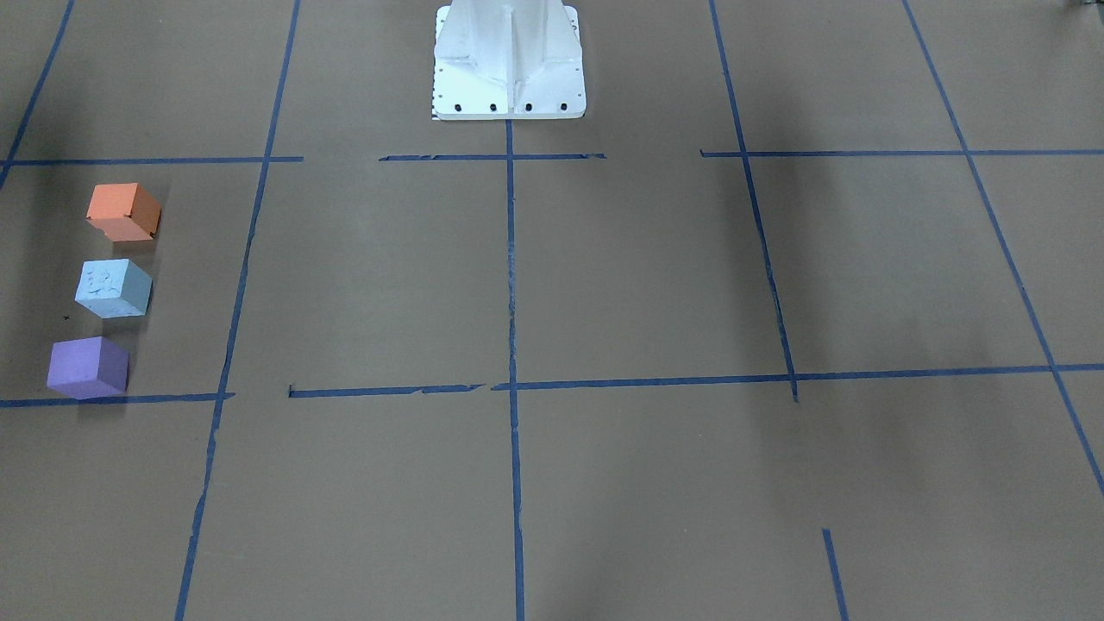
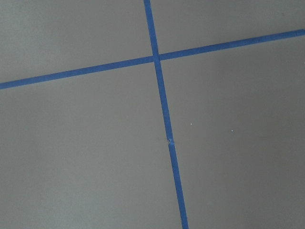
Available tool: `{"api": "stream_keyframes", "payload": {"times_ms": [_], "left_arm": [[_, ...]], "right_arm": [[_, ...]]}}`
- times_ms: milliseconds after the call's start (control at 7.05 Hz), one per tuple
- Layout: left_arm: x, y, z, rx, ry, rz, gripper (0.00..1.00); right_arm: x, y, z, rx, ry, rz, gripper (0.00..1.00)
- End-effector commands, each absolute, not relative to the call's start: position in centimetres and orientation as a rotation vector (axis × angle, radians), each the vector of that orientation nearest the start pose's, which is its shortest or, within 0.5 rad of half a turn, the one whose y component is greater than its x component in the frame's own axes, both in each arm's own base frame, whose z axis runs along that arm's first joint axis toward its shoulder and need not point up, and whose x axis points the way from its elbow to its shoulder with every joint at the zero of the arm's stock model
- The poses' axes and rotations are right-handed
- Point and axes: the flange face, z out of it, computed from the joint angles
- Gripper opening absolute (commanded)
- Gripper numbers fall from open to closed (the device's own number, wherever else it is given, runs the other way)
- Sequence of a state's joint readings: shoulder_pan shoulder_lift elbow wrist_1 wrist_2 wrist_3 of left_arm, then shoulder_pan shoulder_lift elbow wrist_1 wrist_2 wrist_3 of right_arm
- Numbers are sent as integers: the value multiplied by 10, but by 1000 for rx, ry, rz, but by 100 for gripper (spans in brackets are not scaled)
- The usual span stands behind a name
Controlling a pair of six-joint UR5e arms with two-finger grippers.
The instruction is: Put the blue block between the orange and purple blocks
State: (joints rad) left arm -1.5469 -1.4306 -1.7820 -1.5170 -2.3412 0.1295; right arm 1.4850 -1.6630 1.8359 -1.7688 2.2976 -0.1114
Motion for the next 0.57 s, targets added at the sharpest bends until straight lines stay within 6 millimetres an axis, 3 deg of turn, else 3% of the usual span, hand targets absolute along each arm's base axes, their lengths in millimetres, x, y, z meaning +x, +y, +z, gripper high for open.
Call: {"api": "stream_keyframes", "payload": {"times_ms": [0, 426], "left_arm": [[-54, -432, 621, 61, 775, 152, 100], [-54, -434, 621, 65, 765, 154, 100]], "right_arm": [[27, -447, 596, -24, -740, -166, 100], [28, -439, 607, -45, -730, -170, 100]]}}
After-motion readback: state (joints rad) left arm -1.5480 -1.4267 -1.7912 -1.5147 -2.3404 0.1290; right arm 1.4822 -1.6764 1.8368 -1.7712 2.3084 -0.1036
